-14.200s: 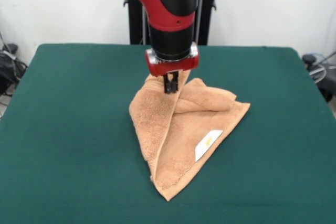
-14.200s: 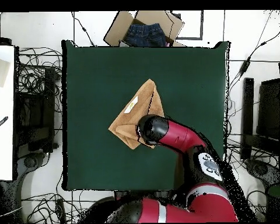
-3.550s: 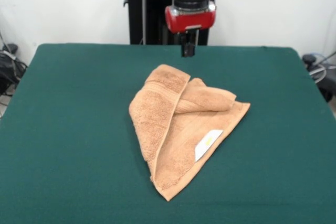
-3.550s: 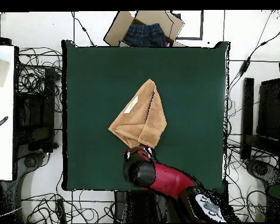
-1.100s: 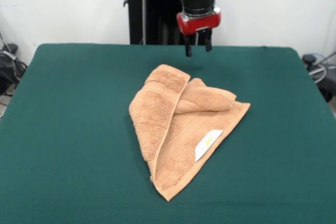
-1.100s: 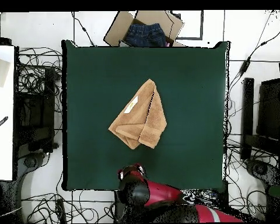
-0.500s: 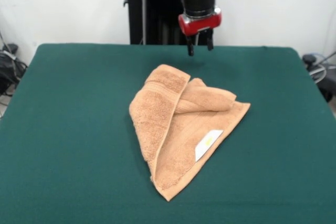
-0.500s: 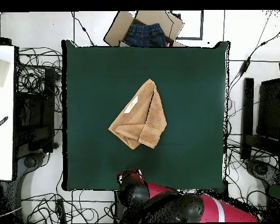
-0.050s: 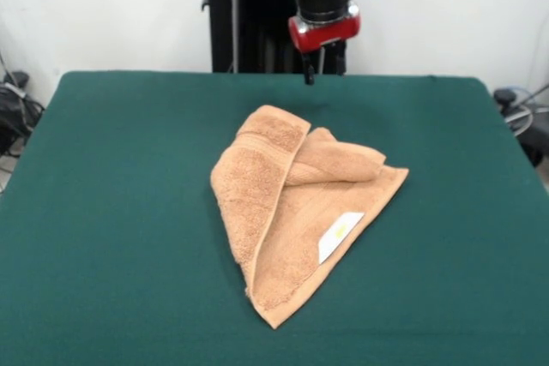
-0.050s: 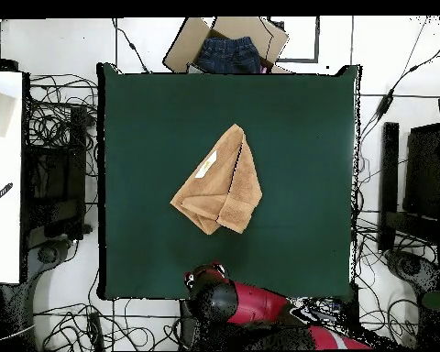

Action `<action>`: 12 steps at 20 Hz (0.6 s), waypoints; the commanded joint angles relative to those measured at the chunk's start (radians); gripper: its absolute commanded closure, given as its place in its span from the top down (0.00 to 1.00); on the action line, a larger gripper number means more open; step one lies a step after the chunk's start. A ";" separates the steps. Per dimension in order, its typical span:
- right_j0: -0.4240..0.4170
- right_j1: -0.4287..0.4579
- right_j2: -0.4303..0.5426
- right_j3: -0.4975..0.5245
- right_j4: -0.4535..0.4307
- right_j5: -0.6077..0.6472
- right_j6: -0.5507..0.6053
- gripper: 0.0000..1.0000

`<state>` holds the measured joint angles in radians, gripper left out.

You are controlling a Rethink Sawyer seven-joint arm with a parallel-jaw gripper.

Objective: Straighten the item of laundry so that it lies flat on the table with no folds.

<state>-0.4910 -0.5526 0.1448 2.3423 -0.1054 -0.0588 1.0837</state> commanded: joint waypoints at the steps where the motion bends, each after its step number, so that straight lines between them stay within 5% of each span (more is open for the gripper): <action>1: 0.013 -0.015 0.053 -0.131 0.080 0.132 0.211 1.00; 8: -0.062 0.003 0.067 -0.049 0.032 0.064 0.244 1.00; 12: -0.087 -0.091 0.052 0.090 0.006 0.009 0.288 1.00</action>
<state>-0.5523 -0.5849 0.1455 2.3595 -0.1054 0.0126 1.0837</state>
